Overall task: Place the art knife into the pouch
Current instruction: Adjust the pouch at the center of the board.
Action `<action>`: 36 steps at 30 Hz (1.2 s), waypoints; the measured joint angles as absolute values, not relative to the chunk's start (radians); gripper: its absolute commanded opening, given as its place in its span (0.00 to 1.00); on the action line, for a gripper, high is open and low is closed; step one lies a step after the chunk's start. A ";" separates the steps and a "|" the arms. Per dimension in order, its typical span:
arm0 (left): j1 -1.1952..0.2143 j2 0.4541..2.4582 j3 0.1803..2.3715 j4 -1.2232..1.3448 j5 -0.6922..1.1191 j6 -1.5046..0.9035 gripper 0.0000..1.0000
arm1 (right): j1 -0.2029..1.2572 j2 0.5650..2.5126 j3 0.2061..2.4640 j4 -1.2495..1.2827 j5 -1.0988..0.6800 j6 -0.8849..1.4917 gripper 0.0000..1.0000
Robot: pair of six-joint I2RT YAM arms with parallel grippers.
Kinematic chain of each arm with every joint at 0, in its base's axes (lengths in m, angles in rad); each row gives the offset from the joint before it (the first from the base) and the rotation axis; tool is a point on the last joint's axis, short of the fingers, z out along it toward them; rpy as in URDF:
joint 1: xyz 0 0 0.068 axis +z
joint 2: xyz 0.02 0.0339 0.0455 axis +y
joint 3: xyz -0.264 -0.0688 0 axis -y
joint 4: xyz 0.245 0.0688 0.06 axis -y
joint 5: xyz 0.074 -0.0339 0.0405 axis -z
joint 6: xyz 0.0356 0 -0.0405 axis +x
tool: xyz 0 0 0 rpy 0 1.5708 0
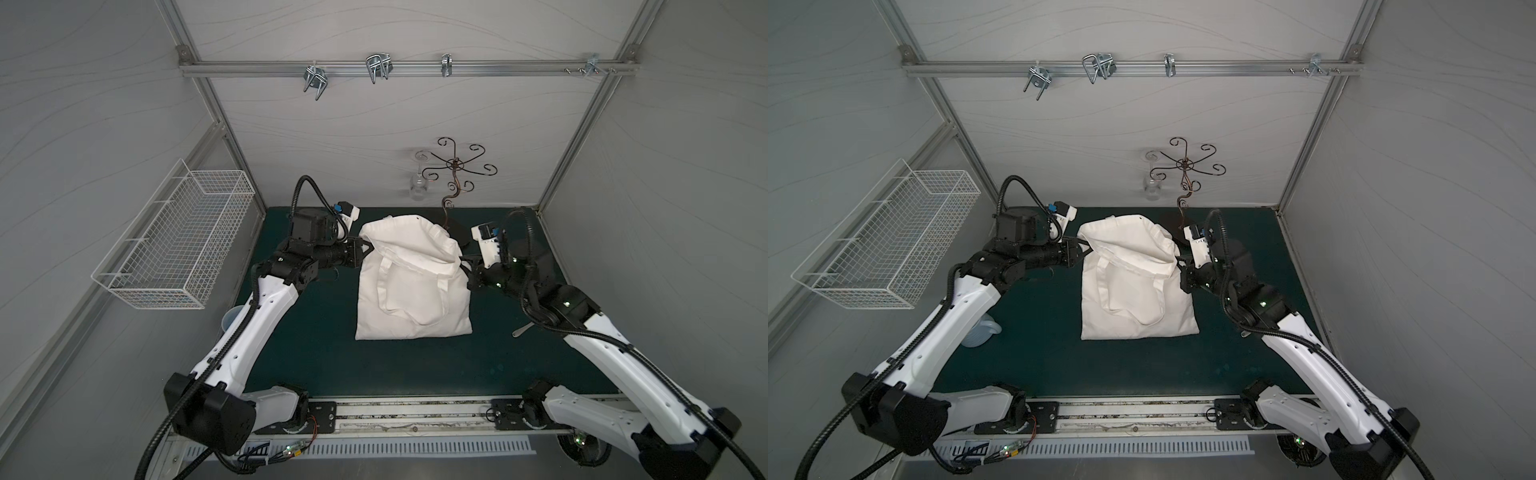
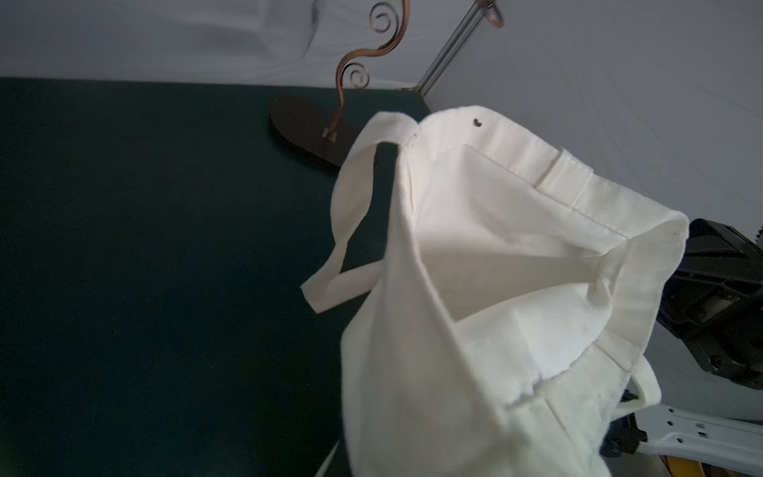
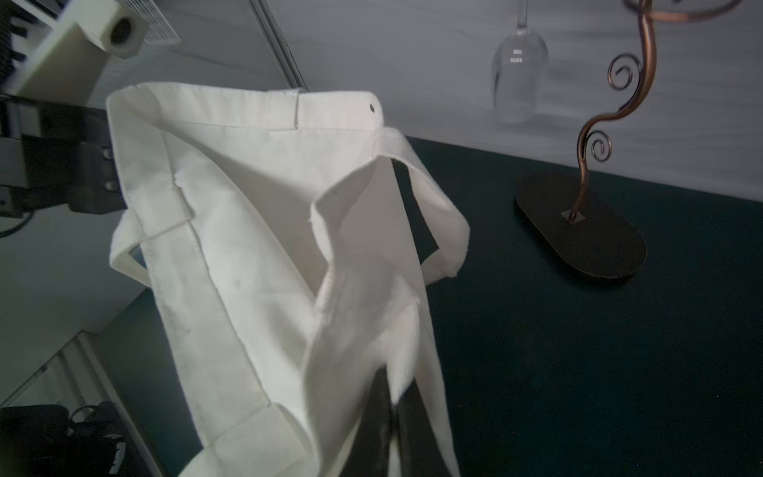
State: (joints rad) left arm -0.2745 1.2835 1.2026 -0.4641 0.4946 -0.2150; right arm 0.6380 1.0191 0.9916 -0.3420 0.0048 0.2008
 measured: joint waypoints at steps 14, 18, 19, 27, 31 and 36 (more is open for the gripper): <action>-0.273 1.309 1.140 -0.331 0.378 -0.237 0.02 | 0.621 1.152 0.958 -0.124 0.069 0.212 0.13; -0.268 1.284 1.139 -0.326 0.367 -0.239 0.05 | 0.598 1.160 0.984 -0.114 0.052 0.209 0.26; -0.266 1.277 1.138 -0.323 0.365 -0.240 0.05 | 0.594 1.160 0.991 -0.110 0.044 0.211 0.30; -0.255 1.240 1.135 -0.297 0.363 -0.263 0.05 | 0.587 1.177 1.049 -0.065 -0.079 0.220 0.40; -0.255 1.240 1.135 -0.287 0.374 -0.273 0.06 | 0.586 1.232 1.097 -0.031 -0.138 0.223 0.42; -0.255 1.240 1.135 -0.288 0.377 -0.278 0.07 | 0.585 1.285 1.131 -0.040 -0.198 0.233 0.42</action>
State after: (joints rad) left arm -0.2550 1.2404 1.1347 -0.2878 0.3771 -0.2775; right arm 0.5846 1.2846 1.1313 -0.0399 -0.1978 0.2325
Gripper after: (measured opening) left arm 0.069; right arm 0.418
